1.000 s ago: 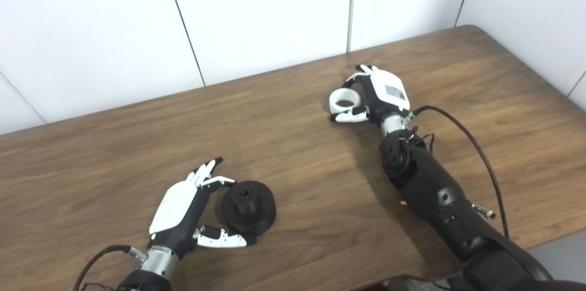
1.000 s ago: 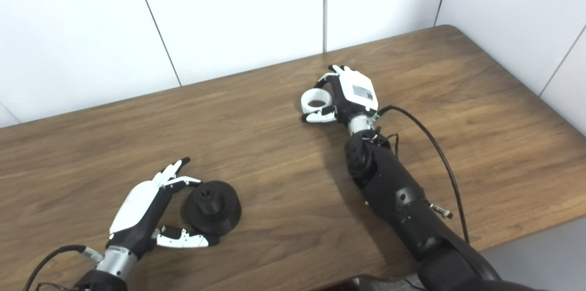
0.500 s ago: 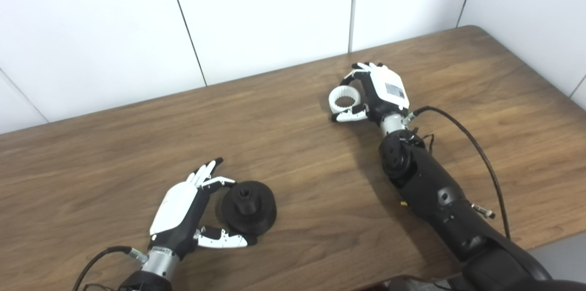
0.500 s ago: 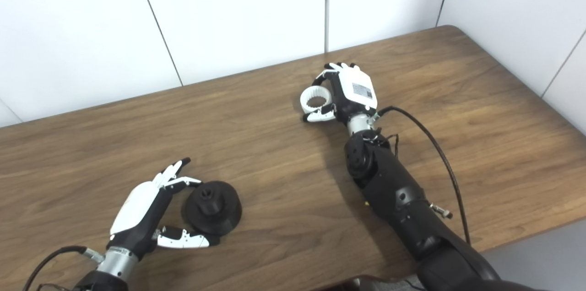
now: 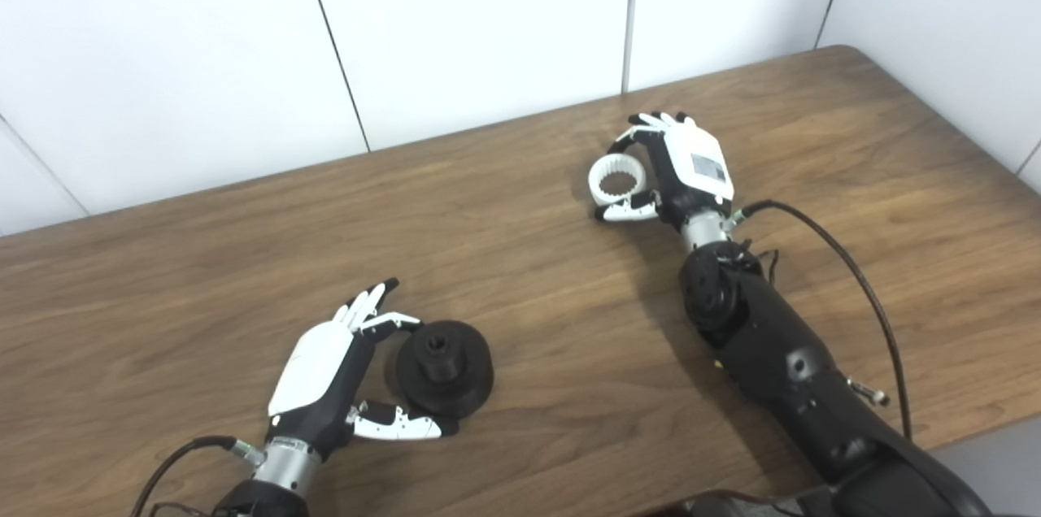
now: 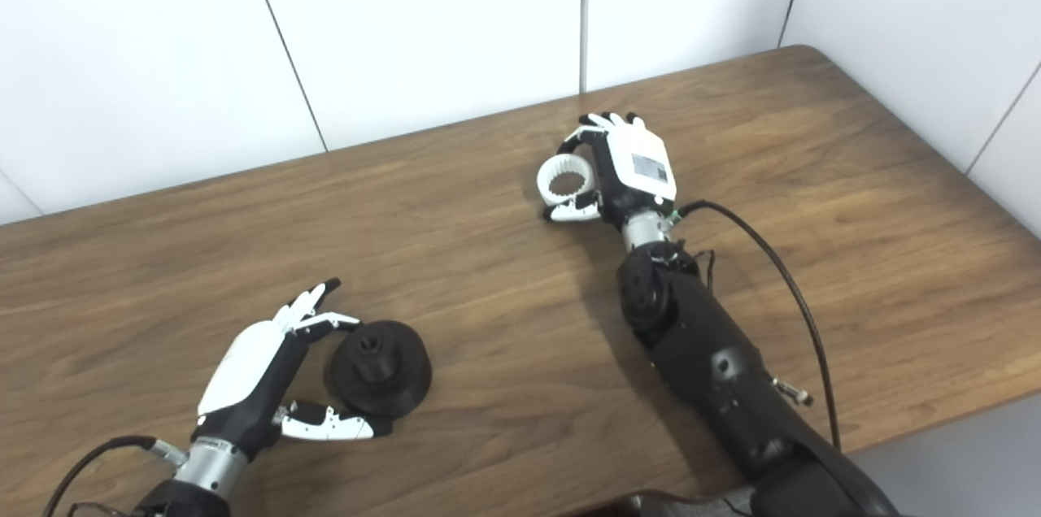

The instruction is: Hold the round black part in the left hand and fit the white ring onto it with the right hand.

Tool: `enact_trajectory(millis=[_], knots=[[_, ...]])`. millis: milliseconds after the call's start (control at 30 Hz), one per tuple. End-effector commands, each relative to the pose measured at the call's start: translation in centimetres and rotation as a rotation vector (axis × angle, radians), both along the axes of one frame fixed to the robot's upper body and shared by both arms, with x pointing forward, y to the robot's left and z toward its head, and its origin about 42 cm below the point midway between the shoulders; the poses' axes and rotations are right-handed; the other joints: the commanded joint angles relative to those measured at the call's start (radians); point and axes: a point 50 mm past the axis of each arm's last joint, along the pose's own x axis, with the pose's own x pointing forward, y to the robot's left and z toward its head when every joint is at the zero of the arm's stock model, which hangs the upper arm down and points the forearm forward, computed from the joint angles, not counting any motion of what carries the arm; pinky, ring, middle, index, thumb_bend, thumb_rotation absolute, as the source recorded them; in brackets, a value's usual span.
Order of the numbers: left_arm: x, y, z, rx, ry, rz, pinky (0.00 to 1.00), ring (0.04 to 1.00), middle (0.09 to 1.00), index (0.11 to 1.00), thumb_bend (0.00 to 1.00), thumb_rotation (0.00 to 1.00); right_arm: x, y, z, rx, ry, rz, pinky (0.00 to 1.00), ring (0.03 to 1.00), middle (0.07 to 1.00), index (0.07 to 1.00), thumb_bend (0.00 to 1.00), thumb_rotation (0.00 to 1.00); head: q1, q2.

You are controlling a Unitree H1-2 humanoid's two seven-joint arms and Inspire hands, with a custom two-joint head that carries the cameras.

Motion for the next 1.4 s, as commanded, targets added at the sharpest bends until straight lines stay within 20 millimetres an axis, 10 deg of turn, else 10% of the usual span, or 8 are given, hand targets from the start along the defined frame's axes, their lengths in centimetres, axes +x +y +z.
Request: enact_trajectory(millis=[0, 1367], knots=[[0.3, 0.1, 0.6, 0.020, -0.032, -0.006, 1.00, 1.000, 1.000, 0.636, 1.00, 0.27, 0.7, 0.4, 3.5, 0.013, -0.118, 0.017, 1.00, 0.935, 0.867, 0.484, 0.52, 0.14, 0.002, 0.001], [0.7, -1.4, 1.2, 0.041, -0.041, 0.004, 1.00, 1.000, 1.000, 0.638, 1.00, 0.31, -12.7, 9.0, 8.4, 0.199, -0.269, 0.428, 1.00, 0.936, 0.851, 0.483, 0.52, 0.14, 0.127, 0.035]])
